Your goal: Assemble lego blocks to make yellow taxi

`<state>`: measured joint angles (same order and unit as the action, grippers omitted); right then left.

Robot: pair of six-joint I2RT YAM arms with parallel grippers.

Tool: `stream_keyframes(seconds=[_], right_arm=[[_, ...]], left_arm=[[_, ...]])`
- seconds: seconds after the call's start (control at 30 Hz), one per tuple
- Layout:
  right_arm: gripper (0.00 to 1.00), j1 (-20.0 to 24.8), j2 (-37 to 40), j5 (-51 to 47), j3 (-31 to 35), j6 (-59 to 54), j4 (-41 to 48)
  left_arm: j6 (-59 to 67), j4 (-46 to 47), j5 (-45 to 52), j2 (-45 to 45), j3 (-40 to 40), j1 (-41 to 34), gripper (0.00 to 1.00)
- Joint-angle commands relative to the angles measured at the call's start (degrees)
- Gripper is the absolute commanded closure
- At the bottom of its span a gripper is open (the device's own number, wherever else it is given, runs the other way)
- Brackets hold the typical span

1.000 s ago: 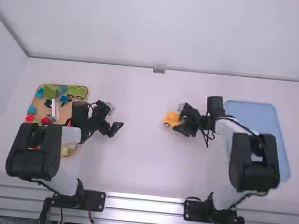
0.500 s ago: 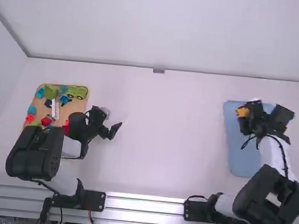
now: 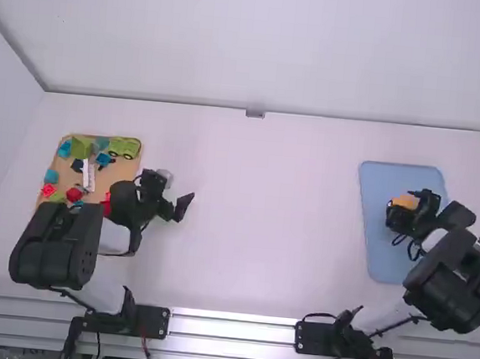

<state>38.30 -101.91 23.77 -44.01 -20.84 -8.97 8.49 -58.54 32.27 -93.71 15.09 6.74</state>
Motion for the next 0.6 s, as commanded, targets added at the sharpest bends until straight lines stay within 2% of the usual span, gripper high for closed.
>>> stream_keyframes(seconds=[0.0, 0.2, 0.3, 0.43, 0.47, 0.5, 0.57], right_arm=[[0.02, -1.40, 1.38, -4.85, -2.73, 1.44, 1.84], [0.02, -5.79, 9.09, -10.97, -6.54, 1.55, 14.27], [0.02, -8.39, 13.97, -12.26, -7.69, 1.44, 19.06], [0.02, -12.98, 21.18, -12.09, -8.50, 1.31, 24.57], [0.02, -15.21, 23.93, -12.09, -8.55, 1.36, 26.14], [0.02, -15.76, 24.55, -12.11, -8.52, 1.36, 26.40], [0.02, -19.28, 27.98, -12.11, -8.52, 1.36, 27.93]], left_arm=[[-3.19, -0.26, 0.02, 1.05, 1.55, -0.11, 0.01], [-2.62, 0.46, -0.46, 1.53, 3.72, -2.45, 0.01], [-0.17, 4.42, -2.03, 3.43, 4.87, -4.07, 0.01], [-0.92, 17.64, -11.37, 8.63, 8.20, -6.93, 0.01], [-1.62, 25.35, -14.51, 11.93, 10.32, -8.26, 0.01], [-1.60, 27.08, -14.95, 12.63, 10.82, -8.55, 0.01], [-1.57, 37.64, -16.63, 17.55, 14.21, -10.34, 0.01]])
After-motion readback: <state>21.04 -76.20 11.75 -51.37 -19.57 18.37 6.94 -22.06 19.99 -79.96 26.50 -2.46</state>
